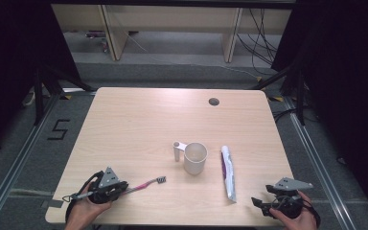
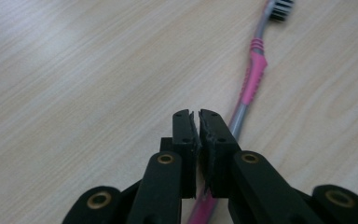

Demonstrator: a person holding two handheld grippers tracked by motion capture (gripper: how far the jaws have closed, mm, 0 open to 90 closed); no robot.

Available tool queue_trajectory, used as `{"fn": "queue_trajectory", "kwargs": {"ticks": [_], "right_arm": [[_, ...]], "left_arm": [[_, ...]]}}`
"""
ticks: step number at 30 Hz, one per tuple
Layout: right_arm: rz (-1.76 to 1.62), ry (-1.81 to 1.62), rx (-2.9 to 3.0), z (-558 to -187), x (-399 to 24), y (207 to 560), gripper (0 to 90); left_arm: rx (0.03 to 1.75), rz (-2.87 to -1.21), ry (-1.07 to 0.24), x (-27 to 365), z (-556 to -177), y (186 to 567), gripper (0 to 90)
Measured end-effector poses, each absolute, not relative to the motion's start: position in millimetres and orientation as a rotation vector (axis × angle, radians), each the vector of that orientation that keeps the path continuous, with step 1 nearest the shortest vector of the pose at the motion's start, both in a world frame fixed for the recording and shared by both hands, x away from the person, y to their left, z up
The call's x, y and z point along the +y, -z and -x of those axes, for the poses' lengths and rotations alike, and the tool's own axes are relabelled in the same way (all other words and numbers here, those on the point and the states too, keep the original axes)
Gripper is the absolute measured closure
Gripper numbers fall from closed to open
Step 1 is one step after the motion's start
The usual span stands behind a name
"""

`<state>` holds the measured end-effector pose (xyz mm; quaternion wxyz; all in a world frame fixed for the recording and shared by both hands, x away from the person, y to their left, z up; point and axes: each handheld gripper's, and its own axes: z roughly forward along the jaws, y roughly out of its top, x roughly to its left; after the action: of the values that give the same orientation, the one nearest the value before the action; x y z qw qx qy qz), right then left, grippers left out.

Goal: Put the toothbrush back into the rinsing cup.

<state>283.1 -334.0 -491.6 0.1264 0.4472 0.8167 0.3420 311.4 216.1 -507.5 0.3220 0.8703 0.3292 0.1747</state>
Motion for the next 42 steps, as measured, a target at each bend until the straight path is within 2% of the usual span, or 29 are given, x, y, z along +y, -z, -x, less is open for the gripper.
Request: {"fn": "queue_trajectory", "kwargs": {"ticks": [18, 24, 25, 29, 32, 36, 42], "right_arm": [[-1.264, -0.991, 2.382, -284.7, -335.1, 491.8, 23.8], [-1.240, -0.983, 2.376, -285.2, -335.8, 492.3, 23.7], [-1.271, -0.983, 2.375, -284.3, -334.7, 491.4, 23.7], [-1.268, -1.013, 2.388, -283.8, -332.7, 492.9, 23.7], [-1.267, -1.007, 2.385, -283.4, -332.7, 492.7, 23.7], [-1.257, -1.005, 2.383, -283.6, -332.8, 492.7, 23.7], [-1.247, -1.001, 2.382, -283.9, -333.4, 492.7, 23.7]], "left_arm": [[0.855, -2.330, -0.406, 199.7, -292.8, 505.4, 83.2], [0.870, -2.320, -0.407, 199.2, -295.7, 499.1, 75.3], [0.903, -2.306, -0.371, 198.9, -298.7, 494.7, 72.9], [0.941, -2.316, -0.362, 192.8, -303.7, 485.2, 61.5], [0.924, -2.349, -0.383, 186.9, -307.9, 479.3, 56.5], [0.912, -2.433, -0.354, 179.8, -312.8, 475.2, 53.4], [0.914, -2.473, -0.330, 171.2, -317.2, 475.6, 55.1]]}}
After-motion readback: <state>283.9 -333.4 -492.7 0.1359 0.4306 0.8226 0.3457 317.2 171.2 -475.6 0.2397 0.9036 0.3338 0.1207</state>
